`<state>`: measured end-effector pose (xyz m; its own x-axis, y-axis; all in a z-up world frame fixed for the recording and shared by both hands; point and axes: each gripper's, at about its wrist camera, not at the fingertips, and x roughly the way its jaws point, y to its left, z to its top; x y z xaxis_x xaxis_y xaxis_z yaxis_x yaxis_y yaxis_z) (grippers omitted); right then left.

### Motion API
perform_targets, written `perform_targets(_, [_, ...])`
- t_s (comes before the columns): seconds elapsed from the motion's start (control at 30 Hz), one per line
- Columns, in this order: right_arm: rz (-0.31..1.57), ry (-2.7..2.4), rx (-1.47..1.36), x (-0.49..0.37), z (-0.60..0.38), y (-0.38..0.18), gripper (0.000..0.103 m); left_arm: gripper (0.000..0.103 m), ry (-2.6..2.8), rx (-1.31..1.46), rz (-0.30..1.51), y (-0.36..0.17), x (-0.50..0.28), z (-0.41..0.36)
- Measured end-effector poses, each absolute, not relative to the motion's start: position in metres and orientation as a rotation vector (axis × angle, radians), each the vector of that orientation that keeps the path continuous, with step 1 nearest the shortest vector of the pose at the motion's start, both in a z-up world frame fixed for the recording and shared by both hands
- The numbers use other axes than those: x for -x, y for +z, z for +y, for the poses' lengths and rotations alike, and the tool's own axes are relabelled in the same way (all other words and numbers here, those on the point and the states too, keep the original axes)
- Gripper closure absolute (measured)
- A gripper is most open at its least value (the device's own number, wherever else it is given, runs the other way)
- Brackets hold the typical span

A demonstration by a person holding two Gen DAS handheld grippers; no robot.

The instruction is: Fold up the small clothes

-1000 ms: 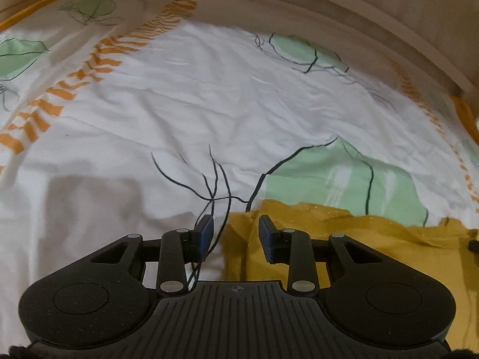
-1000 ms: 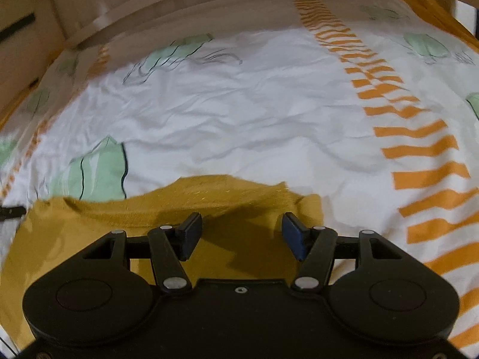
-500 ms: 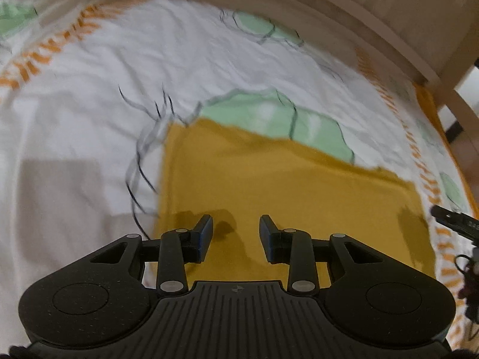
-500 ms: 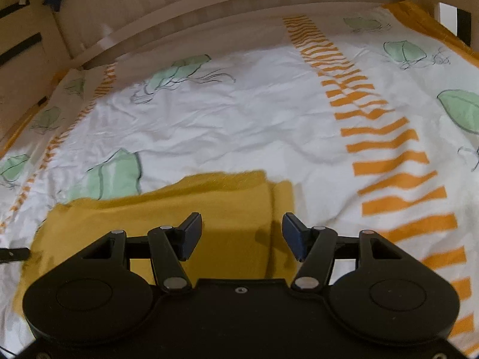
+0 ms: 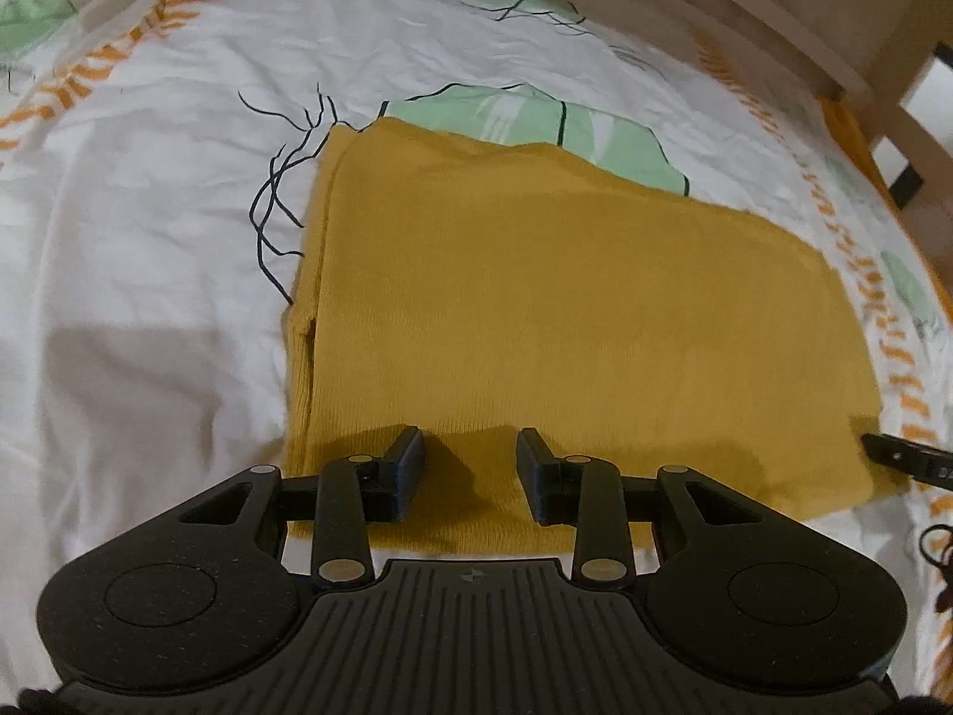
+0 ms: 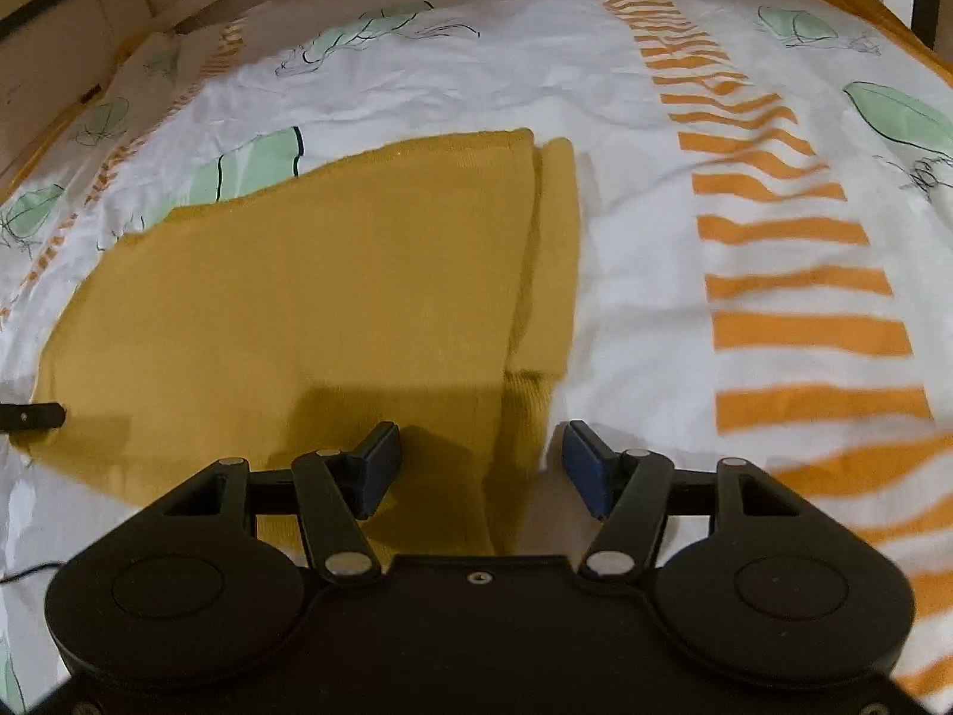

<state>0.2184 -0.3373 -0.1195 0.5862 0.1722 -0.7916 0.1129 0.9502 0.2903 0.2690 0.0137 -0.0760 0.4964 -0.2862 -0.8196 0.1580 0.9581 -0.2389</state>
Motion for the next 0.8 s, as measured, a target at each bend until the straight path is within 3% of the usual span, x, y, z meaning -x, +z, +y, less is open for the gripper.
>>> perform_targets(0.23, [0.971,0.007,-0.360,-0.207,-0.342,-0.118,0.038,0.052,-0.290,0.131,0.993,-0.080,-0.262,0.007])
perform_targets(0.53, [0.931,-0.004,-0.460,-0.186,-0.349,-0.121,0.031,0.022,-0.270,0.021,1.017,-0.082,-0.264,-0.024])
perform_targets(0.63, [0.906,0.032,-0.482,-0.184,-0.348,-0.122,0.017,0.018,-0.246,-0.042,1.024,-0.084,-0.264,-0.036])
perform_targets(0.7, [0.898,0.072,-0.500,-0.185,-0.348,-0.124,0.002,0.016,-0.235,-0.060,1.028,-0.084,-0.263,-0.039])
perform_targets(0.8, [0.891,0.090,-0.522,-0.187,-0.348,-0.126,0.001,0.015,-0.227,-0.051,1.025,-0.086,-0.263,-0.038])
